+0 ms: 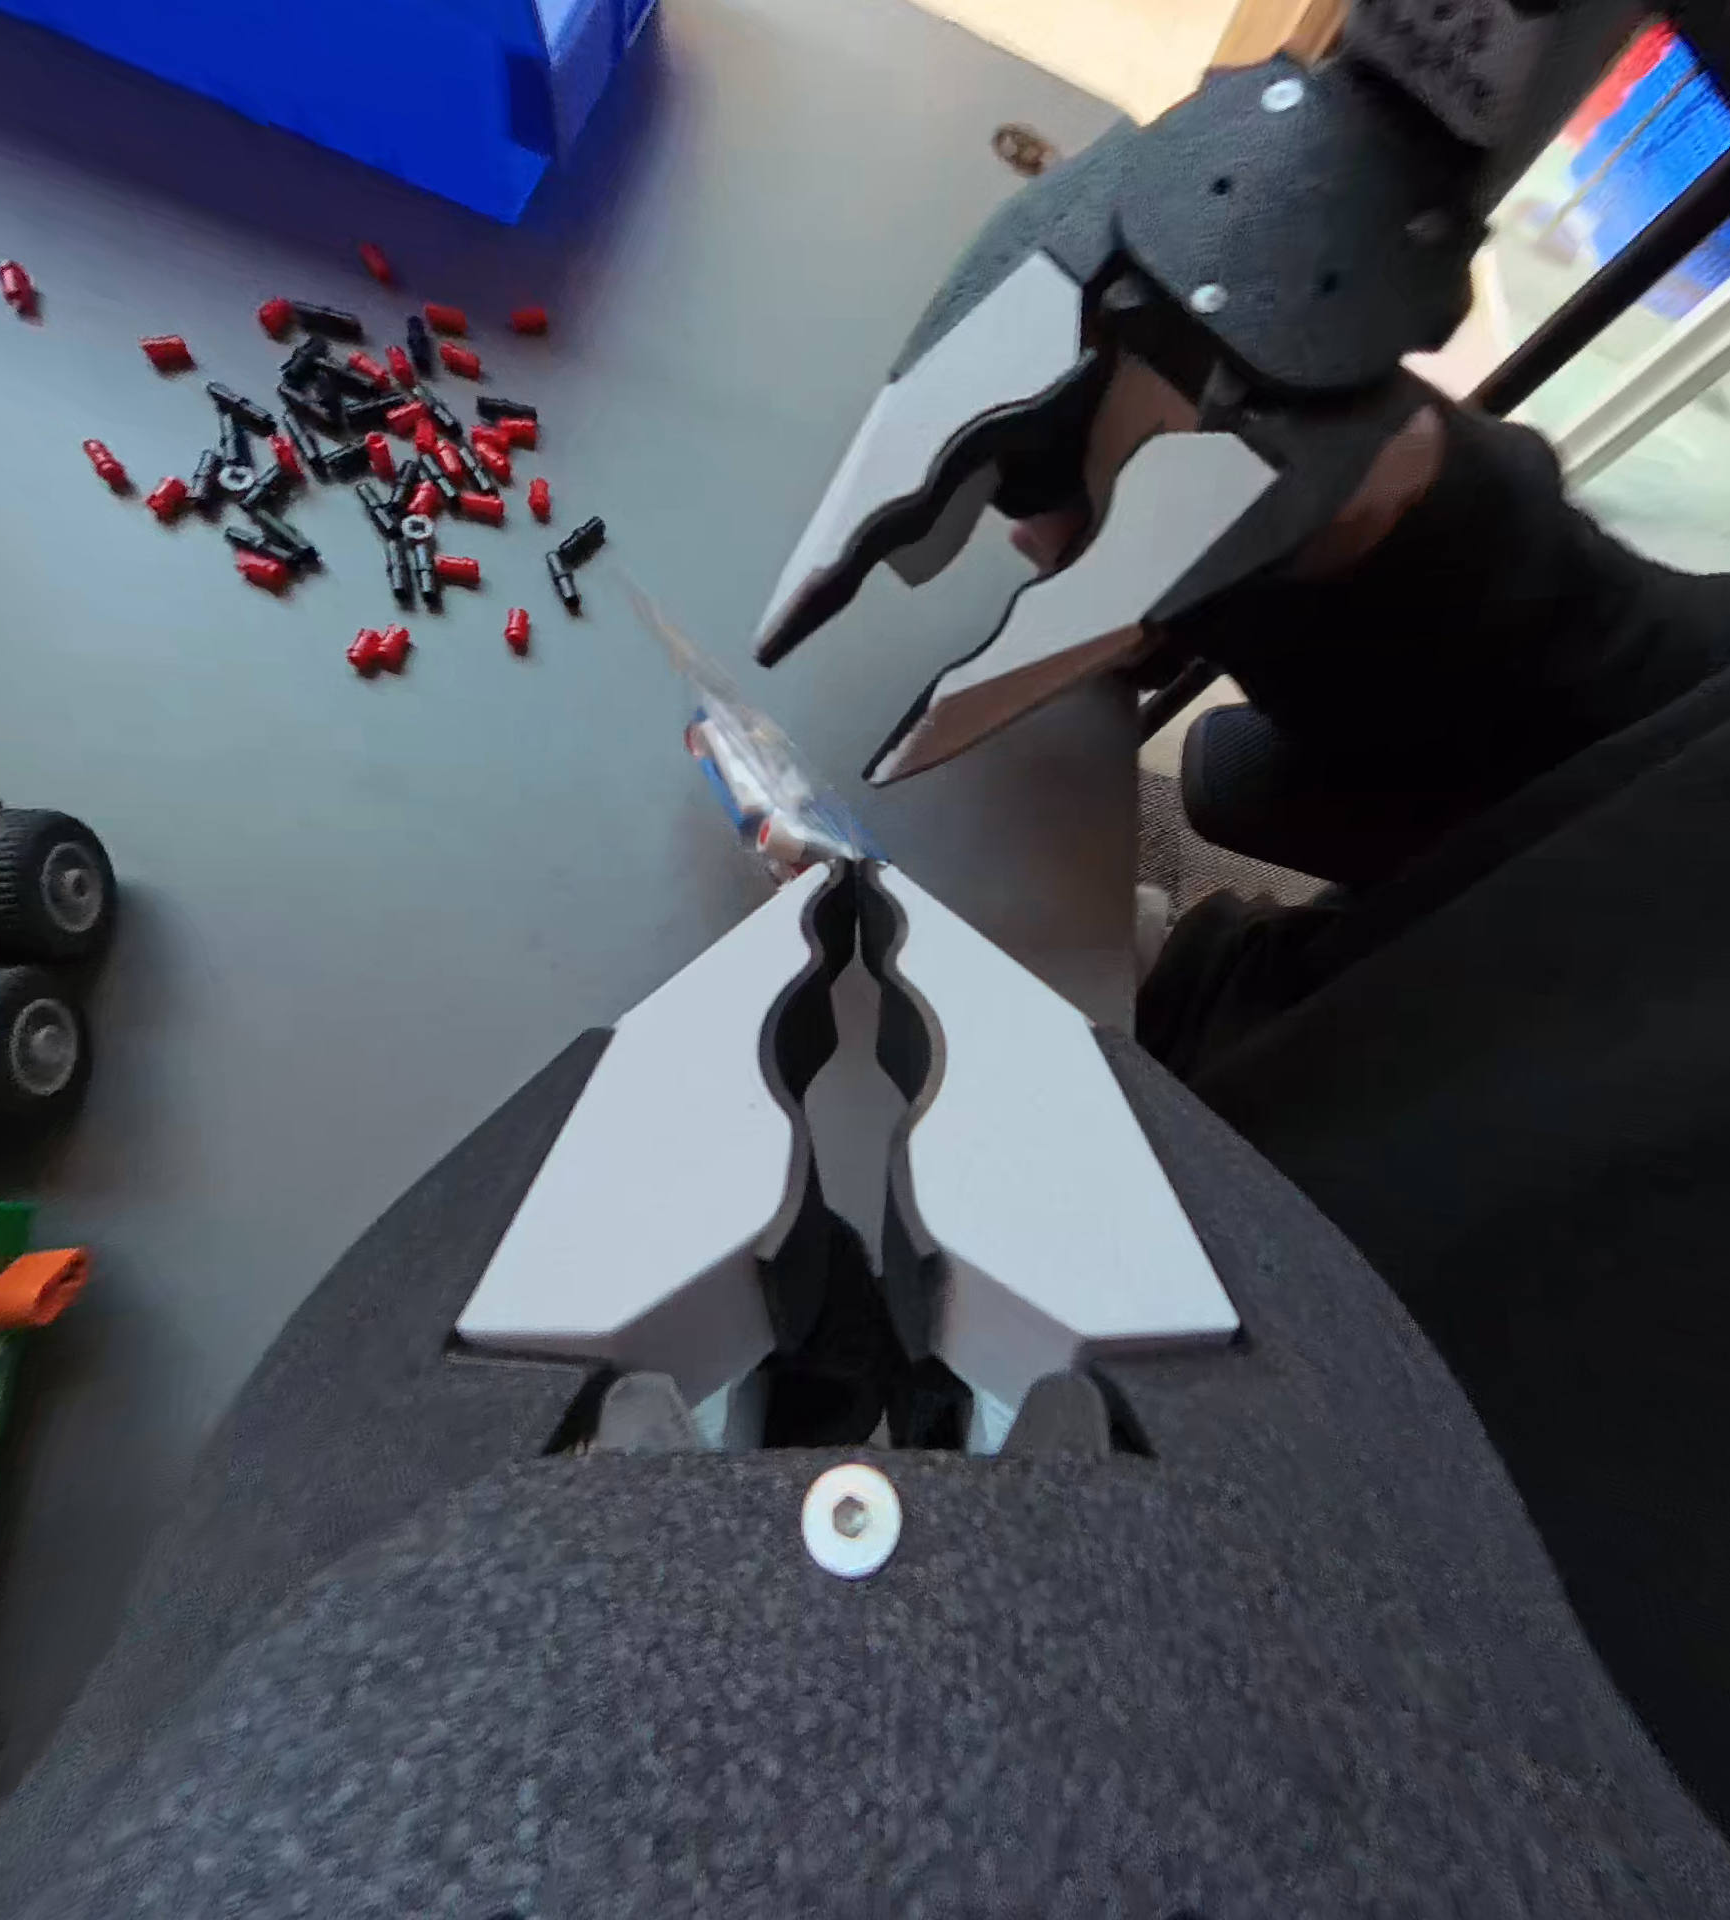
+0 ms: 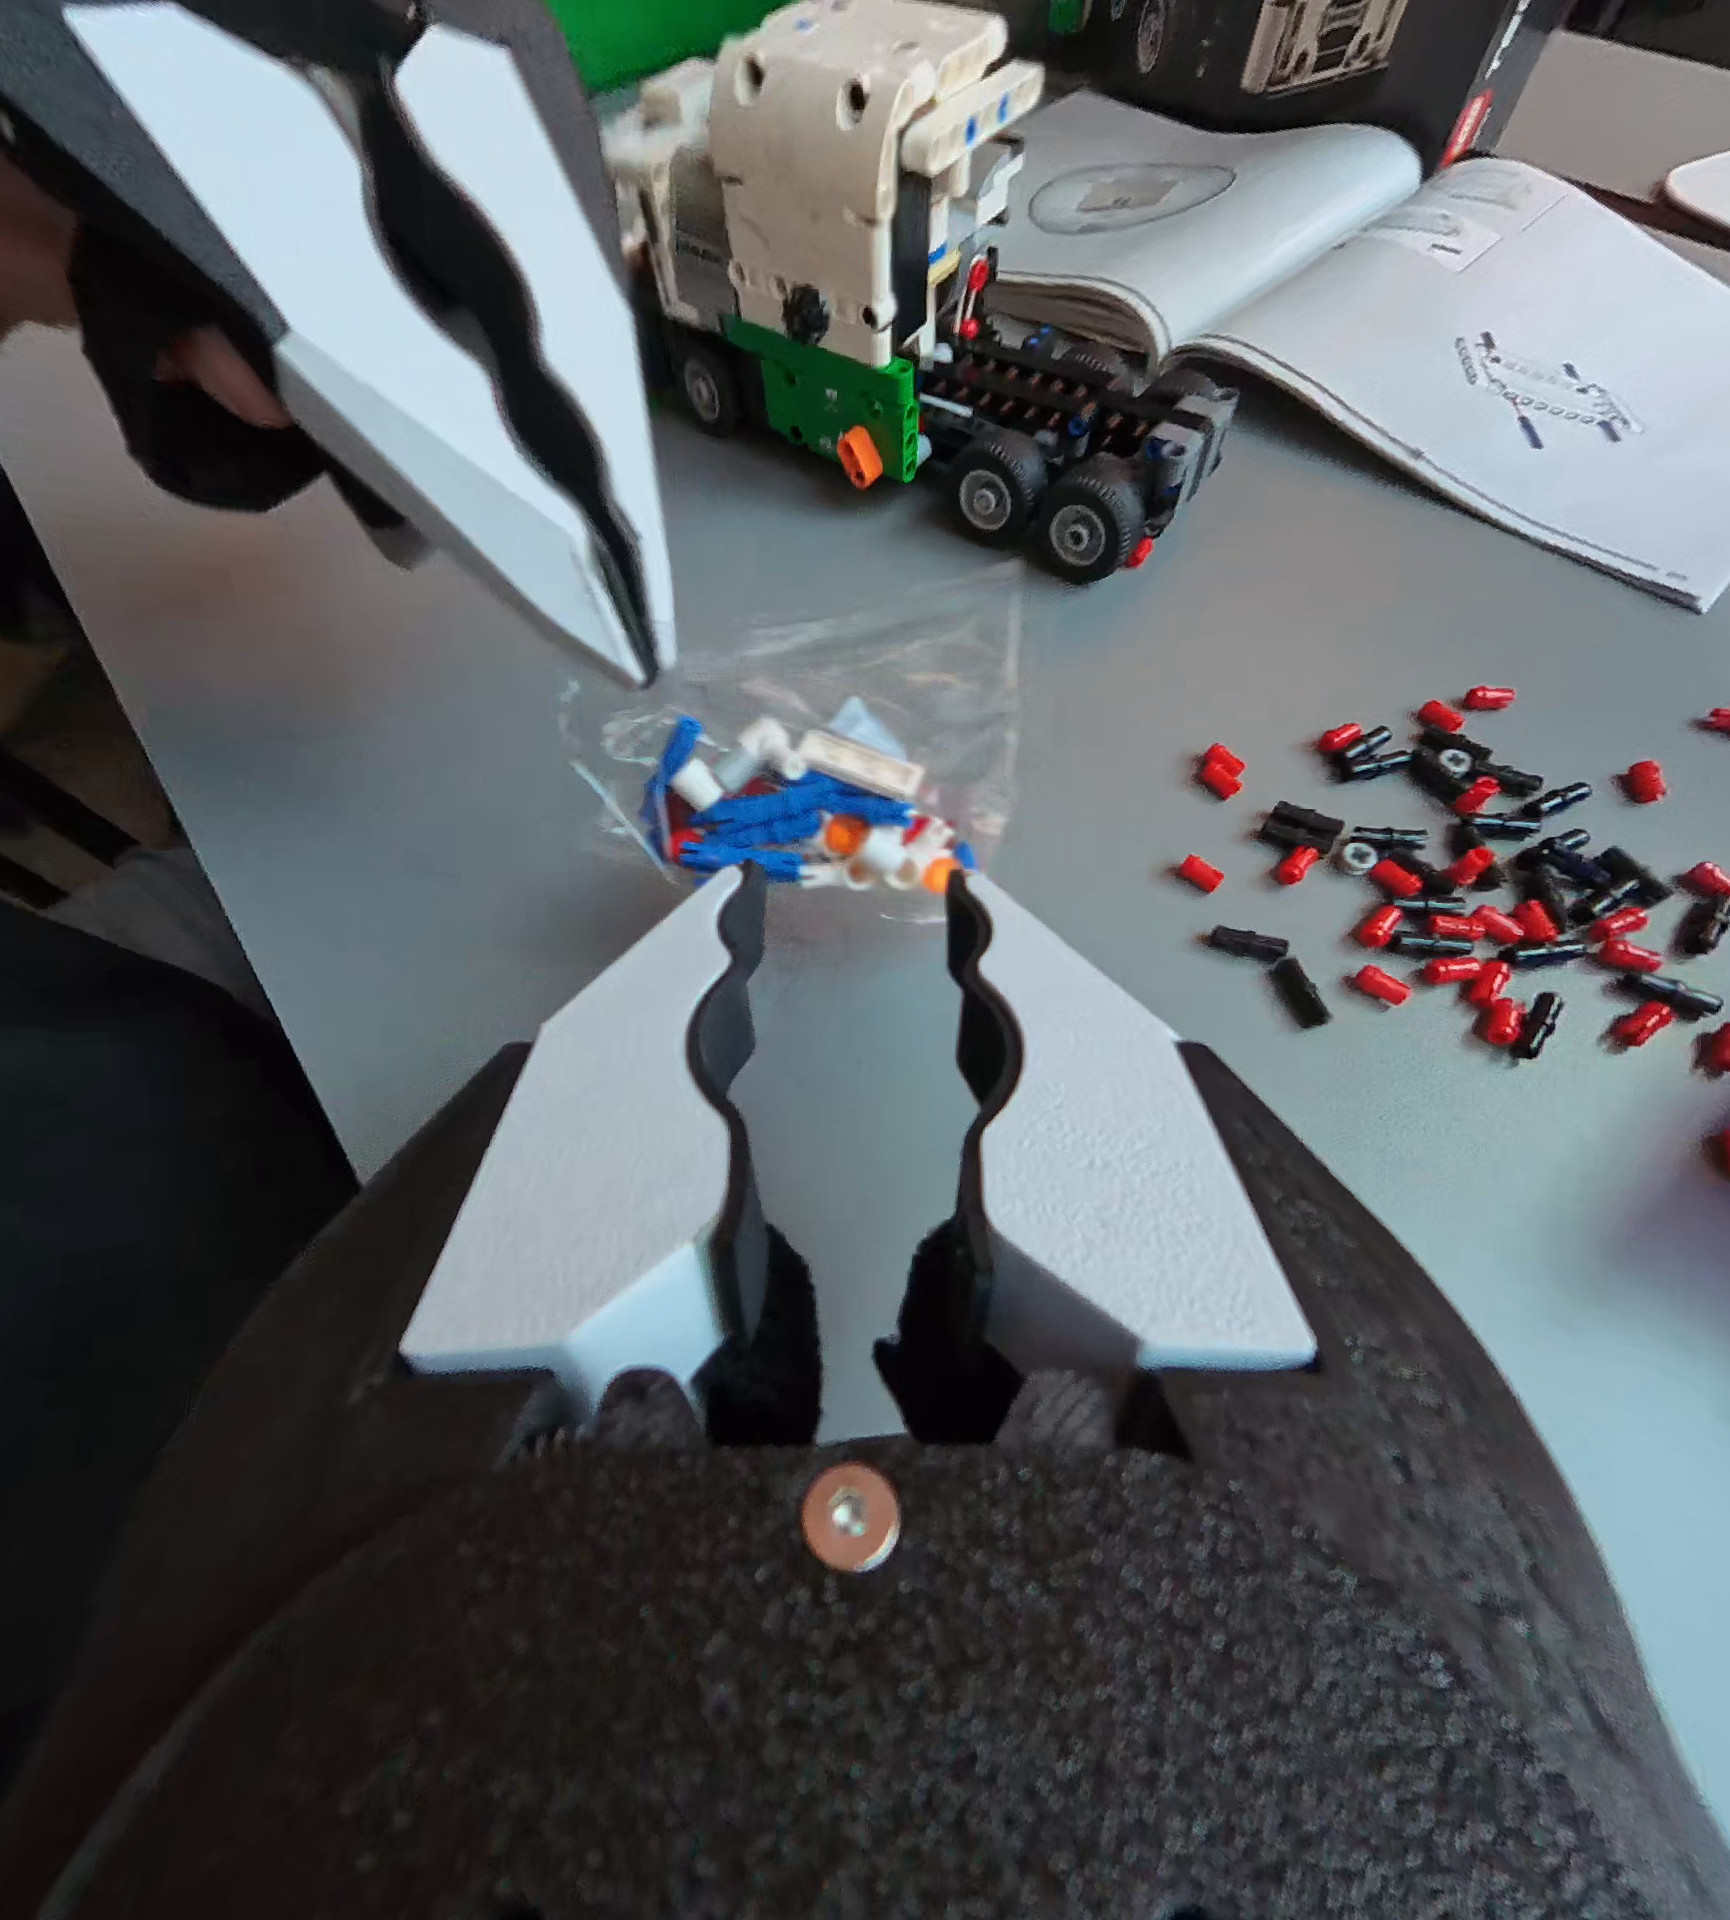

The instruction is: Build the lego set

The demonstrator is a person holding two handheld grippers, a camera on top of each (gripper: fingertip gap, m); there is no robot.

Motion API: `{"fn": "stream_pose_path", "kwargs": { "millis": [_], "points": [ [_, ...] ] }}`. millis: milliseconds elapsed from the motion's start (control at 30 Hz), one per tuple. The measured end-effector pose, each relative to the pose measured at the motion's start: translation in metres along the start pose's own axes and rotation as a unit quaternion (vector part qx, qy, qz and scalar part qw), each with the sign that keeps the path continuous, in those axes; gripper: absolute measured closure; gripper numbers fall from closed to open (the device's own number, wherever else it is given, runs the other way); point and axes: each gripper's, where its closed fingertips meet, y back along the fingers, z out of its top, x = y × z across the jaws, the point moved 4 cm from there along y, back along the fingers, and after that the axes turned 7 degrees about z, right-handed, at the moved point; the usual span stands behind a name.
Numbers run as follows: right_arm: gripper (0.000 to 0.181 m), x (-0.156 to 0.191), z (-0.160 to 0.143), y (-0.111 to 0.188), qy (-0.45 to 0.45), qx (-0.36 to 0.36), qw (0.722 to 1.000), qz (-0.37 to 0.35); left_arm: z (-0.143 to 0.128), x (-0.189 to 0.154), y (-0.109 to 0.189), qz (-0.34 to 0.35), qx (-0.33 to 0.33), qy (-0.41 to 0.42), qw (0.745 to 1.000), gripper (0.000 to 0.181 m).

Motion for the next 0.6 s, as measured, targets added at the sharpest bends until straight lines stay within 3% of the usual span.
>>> {"fn": "stream_pose_path", "kwargs": {
  "millis": [33, 67, 167, 267, 333, 433, 500, 600],
  "points": [
    [0.138, -0.002, 0.003, 0.005, -0.024, -0.02, 0.999, 0.019, 0.002, -0.003, 0.006, -0.022, -0.018, 0.002, 1.0, 0.181],
    [0.127, -0.002, 0.005, 0.007, -0.054, -0.038, 0.997, 0.051, 0.004, -0.006, 0.012, -0.041, -0.038, 0.001, 0.998, 0.181],
    [0.115, 0.003, 0.014, 0.003, -0.152, -0.095, 0.968, 0.175, 0.014, -0.01, 0.031, -0.07, -0.104, -0.002, 0.992, 0.181],
    [0.108, 0.024, 0.039, -0.003, -0.238, -0.172, 0.905, 0.307, 0.037, -0.018, 0.059, -0.082, -0.221, -0.006, 0.972, 0.181],
    [0.116, 0.042, 0.062, -0.006, -0.27, -0.231, 0.851, 0.388, 0.048, -0.024, 0.075, -0.094, -0.281, 0.005, 0.955, 0.181],
    [0.143, 0.06, 0.088, -0.005, -0.27, -0.298, 0.794, 0.455, 0.048, -0.024, 0.079, -0.069, -0.3, 0.028, 0.951, 0.181],
    [0.163, 0.066, 0.092, -0.009, -0.253, -0.305, 0.802, 0.447, 0.044, -0.024, 0.081, -0.058, -0.305, 0.038, 0.95, 0.181],
    [0.172, 0.067, 0.089, -0.008, -0.239, -0.301, 0.825, 0.415, 0.036, -0.026, 0.091, -0.039, -0.311, 0.042, 0.949, 0.181]
  ]
}}
